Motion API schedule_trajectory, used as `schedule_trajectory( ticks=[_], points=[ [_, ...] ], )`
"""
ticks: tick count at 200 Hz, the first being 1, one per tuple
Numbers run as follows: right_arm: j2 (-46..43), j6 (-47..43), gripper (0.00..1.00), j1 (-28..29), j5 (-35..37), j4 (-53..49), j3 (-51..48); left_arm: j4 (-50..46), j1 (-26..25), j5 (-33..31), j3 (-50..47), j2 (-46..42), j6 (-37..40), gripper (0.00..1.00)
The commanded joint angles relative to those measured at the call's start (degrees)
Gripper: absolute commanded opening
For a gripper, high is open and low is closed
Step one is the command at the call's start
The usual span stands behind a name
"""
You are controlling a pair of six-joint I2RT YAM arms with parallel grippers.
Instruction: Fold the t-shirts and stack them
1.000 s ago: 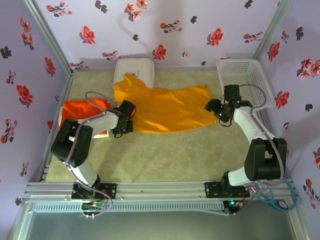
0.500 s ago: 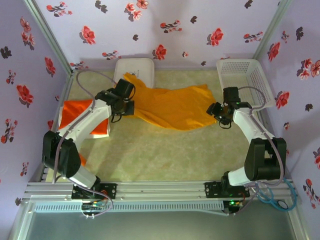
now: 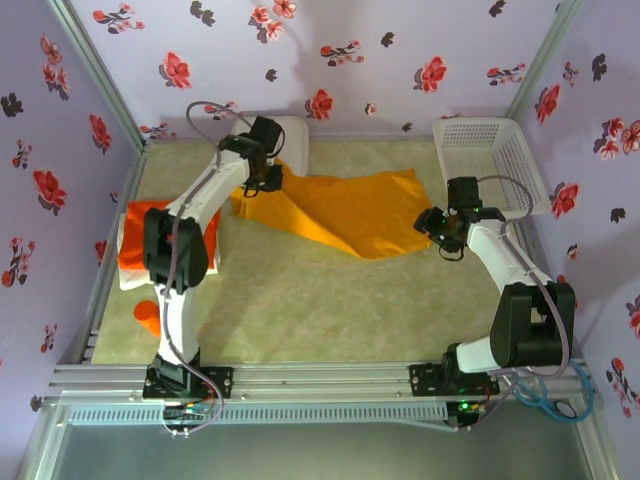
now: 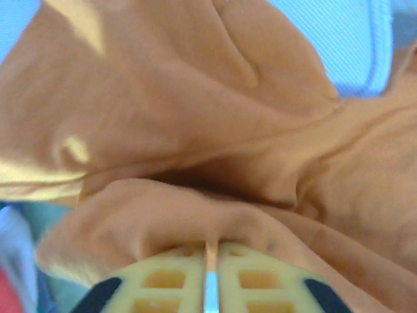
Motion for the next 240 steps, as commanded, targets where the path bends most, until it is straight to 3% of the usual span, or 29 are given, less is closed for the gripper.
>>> schedule_trajectory(
  ticks=[1, 15, 32, 84, 110, 160, 240],
  points=[
    [-0.7, 0.2, 0.59, 0.2, -0.7, -0.1, -0.9, -4.7, 1.8, 2.0, 7.7, 4.9, 1.9, 0.25],
    [-0.7, 0.3, 0.59, 0.2, -1.2, 0.3, -1.0, -6.1, 2.2, 2.0, 9.5, 5.7, 1.9, 0.34],
    [-0.8, 0.1, 0.64, 0.3, -2.4, 1.4, -1.5, -4.5, 2.3, 2.0, 5.0, 2.4, 1.5, 0.44],
    [1.3, 0.6, 0.69, 1.1, -4.4, 4.9, -2.7, 12.4, 2.0, 3.1, -29.4, -16.4, -5.9, 0.46],
    [3.6, 1.2, 0.68, 1.8, -5.7, 6.1, -2.2, 21.4, 2.0, 4.4, -40.4, -19.2, -9.9, 0.52],
    [3.6, 1.1, 0.67, 2.7, -5.7, 5.4, -1.4, 33.1, 1.9, 5.2, -45.8, -16.2, -12.7, 0.55],
    [4.1, 0.6, 0.66, 2.7, -7.2, 5.2, -1.0, 39.7, 1.9, 4.9, -43.9, -10.4, -12.5, 0.53]
  ],
)
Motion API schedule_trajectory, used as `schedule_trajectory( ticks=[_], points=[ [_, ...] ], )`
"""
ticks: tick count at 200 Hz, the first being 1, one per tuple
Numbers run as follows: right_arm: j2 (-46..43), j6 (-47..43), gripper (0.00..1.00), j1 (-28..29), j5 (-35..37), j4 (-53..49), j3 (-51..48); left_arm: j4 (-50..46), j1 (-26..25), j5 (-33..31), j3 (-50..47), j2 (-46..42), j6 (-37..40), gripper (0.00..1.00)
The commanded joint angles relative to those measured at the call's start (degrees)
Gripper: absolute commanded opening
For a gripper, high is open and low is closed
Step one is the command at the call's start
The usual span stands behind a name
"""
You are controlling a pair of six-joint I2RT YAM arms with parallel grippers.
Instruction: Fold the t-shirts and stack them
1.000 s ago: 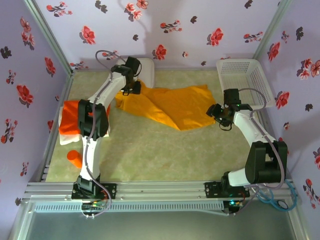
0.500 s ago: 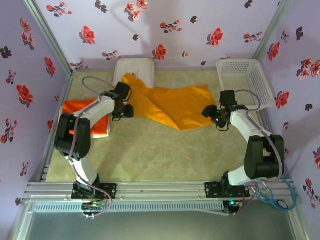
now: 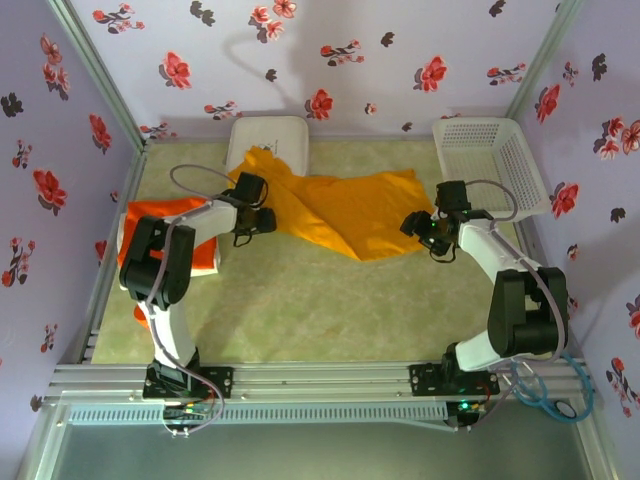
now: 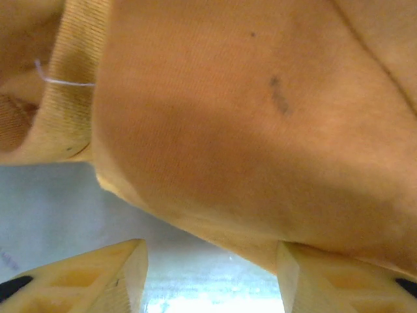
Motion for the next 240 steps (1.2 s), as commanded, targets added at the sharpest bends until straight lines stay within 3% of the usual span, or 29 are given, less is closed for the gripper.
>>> schedule_trajectory(
  ticks=[1, 31, 62, 112, 159, 183, 240],
  points=[
    [0.1, 0.0, 0.66, 0.3, -1.5, 0.0, 1.2, 3.5, -0.2, 0.4, 1.6, 2.2, -0.7, 0.53],
    [0.3, 0.0, 0.66, 0.3, -1.4, 0.3, 1.2, 5.0, -0.2, 0.0, 2.4, 3.1, -1.1, 0.41],
    [0.6, 0.0, 0.65, 0.3, -1.1, 0.2, 1.1, 5.0, -0.2, 0.0, 2.8, 3.3, -1.2, 0.17],
    [0.9, -0.3, 0.64, 0.2, -0.8, 0.3, 0.3, 4.4, -0.2, 0.0, 1.4, 1.7, -2.0, 0.00],
    [1.2, 0.0, 0.64, 0.2, -0.9, 0.9, 0.1, -0.6, -1.0, -0.3, -0.1, -4.4, -2.4, 0.00],
    [0.9, 0.2, 0.57, 0.2, 0.2, 1.1, -0.4, -3.6, -2.9, -0.7, -1.6, -9.4, -1.8, 0.00],
    [0.3, 0.1, 0.58, 0.1, 2.9, 1.2, -1.1, -14.5, -6.9, -1.7, -6.3, -22.6, -5.1, 0.00]
  ],
)
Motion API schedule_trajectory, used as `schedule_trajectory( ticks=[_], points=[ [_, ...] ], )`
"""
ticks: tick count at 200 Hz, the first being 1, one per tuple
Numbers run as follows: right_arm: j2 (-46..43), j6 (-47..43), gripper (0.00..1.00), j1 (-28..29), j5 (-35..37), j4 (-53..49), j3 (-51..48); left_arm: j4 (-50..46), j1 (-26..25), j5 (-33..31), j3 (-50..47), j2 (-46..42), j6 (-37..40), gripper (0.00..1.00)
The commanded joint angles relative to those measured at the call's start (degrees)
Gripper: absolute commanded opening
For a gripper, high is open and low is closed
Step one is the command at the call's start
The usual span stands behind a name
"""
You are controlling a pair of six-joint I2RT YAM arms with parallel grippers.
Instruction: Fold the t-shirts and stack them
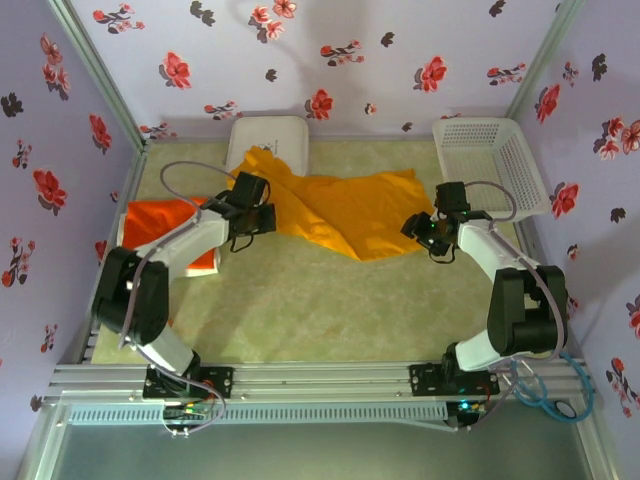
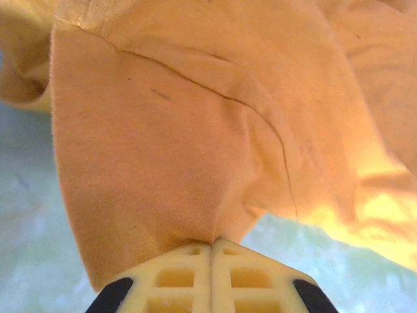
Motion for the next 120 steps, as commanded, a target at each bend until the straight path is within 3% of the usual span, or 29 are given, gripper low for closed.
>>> schedule_trajectory(
  ticks=[1, 13, 31, 55, 120],
  points=[
    [-0.3, -0.1, 0.58, 0.1, 2.6, 0.3, -0.6, -8.3, -1.3, -1.3, -1.9, -5.1, -2.7, 0.00],
    [-0.3, -0.3, 0.59, 0.1, 3.5, 0.0, -0.4, -11.2, -2.4, -1.3, -2.5, -8.2, -3.8, 0.00],
    [-0.3, -0.4, 0.71, 0.0, 5.6, -0.8, -0.4, -15.7, -3.9, -1.1, -3.5, -12.8, -5.4, 0.00],
    [0.3, -0.4, 0.77, -0.7, 7.5, -1.2, -0.6, -22.0, -5.9, -0.7, -4.8, -18.5, -7.1, 0.00],
    [6.5, 1.4, 0.71, -0.1, 2.7, 3.3, -2.2, -22.6, -8.6, 3.2, -13.8, -26.9, -13.1, 0.00]
  ],
)
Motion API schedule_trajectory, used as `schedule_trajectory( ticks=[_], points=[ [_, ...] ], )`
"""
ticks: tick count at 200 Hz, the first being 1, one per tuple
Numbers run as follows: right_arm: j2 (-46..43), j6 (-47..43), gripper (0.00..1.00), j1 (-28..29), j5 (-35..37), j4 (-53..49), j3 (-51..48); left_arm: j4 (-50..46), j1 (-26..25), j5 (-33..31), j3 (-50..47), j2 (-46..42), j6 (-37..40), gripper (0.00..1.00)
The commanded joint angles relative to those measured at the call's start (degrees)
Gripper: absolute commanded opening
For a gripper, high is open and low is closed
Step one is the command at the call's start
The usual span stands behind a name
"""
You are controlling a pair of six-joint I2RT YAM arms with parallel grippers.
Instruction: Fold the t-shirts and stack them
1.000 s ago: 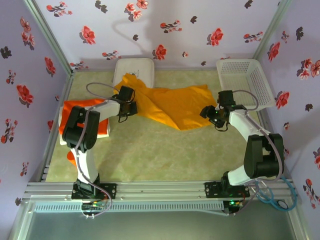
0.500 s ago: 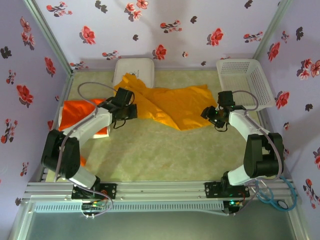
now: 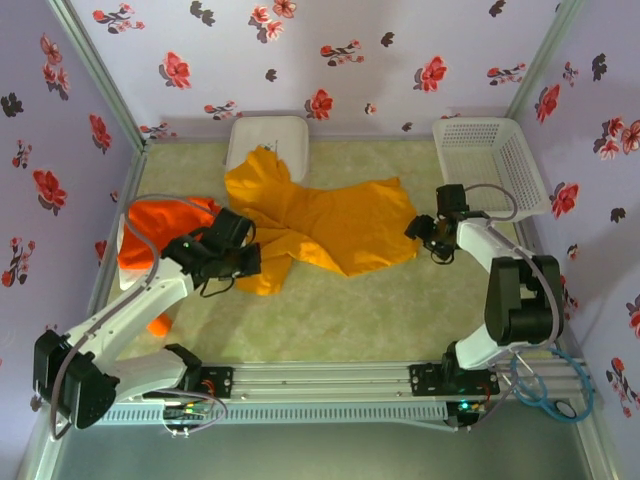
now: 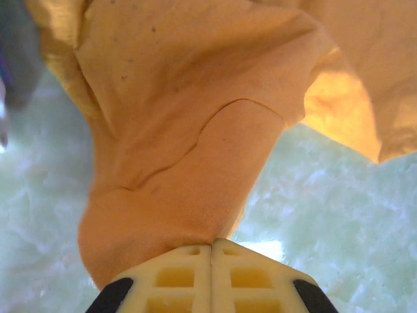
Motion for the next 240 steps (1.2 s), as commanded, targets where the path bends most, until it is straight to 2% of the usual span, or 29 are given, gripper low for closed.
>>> schedule_trajectory(
  ticks=[1, 34, 44, 54, 59, 70, 93, 124, 137, 147, 159, 168, 185, 202, 212, 221, 240],
  points=[
    [2.1, 1.4, 0.71, 1.0, -2.5, 1.9, -1.5, -1.7, -0.2, 1.7, -2.8, -0.6, -3.4, 0.00],
    [2.8, 3.5, 0.72, 4.2, -3.9, 4.0, -3.1, -1.0, -0.2, 1.1, -2.5, 0.4, -2.4, 0.00],
    [3.3, 4.0, 0.69, 4.4, -3.8, 4.7, -3.5, -1.4, -0.2, 0.7, -2.2, 0.7, -1.9, 0.00],
    [3.7, 4.3, 0.59, 4.3, -3.1, 4.2, -3.5, -1.9, -0.1, 0.2, -1.8, 1.1, -1.3, 0.00],
    [3.7, 4.1, 0.50, 4.3, -2.6, 4.0, -3.5, -2.3, 0.0, 0.0, -1.5, 1.3, -0.9, 0.00],
    [3.0, 3.9, 0.38, 4.2, -1.3, 3.5, -3.7, -3.4, 0.2, -0.6, -0.8, 1.6, 0.0, 0.00],
    [-0.3, 1.7, 0.17, 3.9, 0.5, -0.6, -2.5, -7.0, 2.0, -2.0, 1.6, 1.6, 3.0, 0.00],
    [-5.3, -5.7, 0.09, 4.3, 7.0, -13.1, 5.0, -9.8, 4.2, -2.0, 3.1, 0.6, 5.4, 0.00],
    [-5.6, -8.4, 0.03, 4.6, 10.3, -19.7, 11.2, -10.0, 4.3, -1.9, 2.8, 0.8, 6.0, 0.00],
    [-5.3, -10.0, 0.02, 5.1, 12.3, -23.8, 15.9, -9.9, 4.3, -1.7, 2.2, 1.0, 6.2, 0.00],
    [-4.2, -11.4, 0.07, 6.4, 13.8, -27.4, 21.5, -9.2, 4.4, -1.8, 0.9, 1.3, 6.3, 0.00],
    [-2.2, -12.5, 0.18, 7.6, 14.3, -29.7, 25.5, -8.6, 4.4, -1.7, -0.2, 1.6, 6.3, 0.00],
    [4.8, -14.7, 0.31, 10.0, 16.1, -34.5, 33.2, -6.1, 4.4, -1.5, -1.8, 2.2, 6.4, 0.00],
    [12.7, -14.7, 0.60, 11.7, 20.5, -38.1, 38.6, -5.0, 4.4, -1.4, -2.5, 3.0, 6.4, 0.00],
    [14.6, -14.6, 0.73, 12.6, 22.8, -37.4, 38.5, -4.7, 4.5, -1.1, -2.7, 3.3, 6.5, 0.00],
    [14.8, -14.0, 0.80, 13.1, 23.5, -35.6, 36.9, -4.4, 4.5, -1.0, -3.0, 3.3, 6.3, 0.00],
    [11.8, -12.6, 0.84, 13.0, 22.4, -30.6, 31.3, -4.1, 4.5, -0.8, -3.7, 3.0, 6.1, 0.00]
  ],
)
